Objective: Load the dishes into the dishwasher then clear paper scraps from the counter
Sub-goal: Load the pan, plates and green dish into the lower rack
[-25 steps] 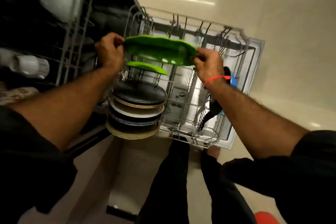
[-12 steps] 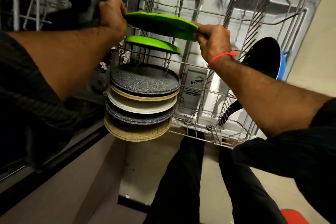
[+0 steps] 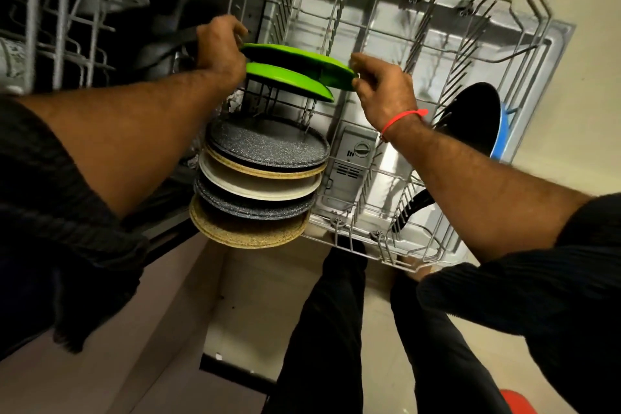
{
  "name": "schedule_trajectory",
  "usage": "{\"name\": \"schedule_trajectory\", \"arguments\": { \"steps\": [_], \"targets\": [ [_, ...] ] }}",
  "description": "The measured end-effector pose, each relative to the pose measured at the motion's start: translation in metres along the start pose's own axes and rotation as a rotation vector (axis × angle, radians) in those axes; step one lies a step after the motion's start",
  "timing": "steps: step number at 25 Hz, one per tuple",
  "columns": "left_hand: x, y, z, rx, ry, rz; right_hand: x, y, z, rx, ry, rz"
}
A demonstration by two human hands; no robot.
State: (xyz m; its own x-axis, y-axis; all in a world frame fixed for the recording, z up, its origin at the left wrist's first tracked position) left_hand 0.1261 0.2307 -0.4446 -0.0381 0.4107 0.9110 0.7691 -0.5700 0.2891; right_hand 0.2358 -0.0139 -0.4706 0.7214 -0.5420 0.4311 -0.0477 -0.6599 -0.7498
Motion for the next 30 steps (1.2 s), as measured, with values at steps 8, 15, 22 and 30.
{"name": "schedule_trajectory", "arguments": {
  "steps": [8, 15, 22, 30],
  "targets": [
    [0.022, 0.024, -0.120, 0.109, 0.237, -0.192, 0.041, -0.015, -0.075, 0.051, -0.022, 0.063],
    [0.104, 0.087, -0.283, -0.041, 0.216, -0.365, 0.089, -0.090, -0.202, 0.152, -0.203, -0.020],
    [0.206, 0.104, -0.464, 0.119, 0.483, -0.477, 0.086, -0.198, -0.342, 0.401, -0.498, -0.213],
    [0.280, 0.015, -0.654, 0.416, 0.833, -0.397, -0.006, -0.294, -0.514, 0.738, -0.879, -0.292]
  ]
}}
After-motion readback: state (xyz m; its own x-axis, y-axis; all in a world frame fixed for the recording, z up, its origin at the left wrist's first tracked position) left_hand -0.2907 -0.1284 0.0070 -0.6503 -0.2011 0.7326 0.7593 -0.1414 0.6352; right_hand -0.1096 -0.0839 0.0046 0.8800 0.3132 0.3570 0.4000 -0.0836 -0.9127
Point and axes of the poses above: each hand's wrist, its own z-axis towards the middle knuckle, its own x-axis out of the back of the hand, y = z × x, the point moved 2 cm from there along z, towards the middle knuckle, and after that the axes turned 4 degrees about -x, right-handed, at the moved point
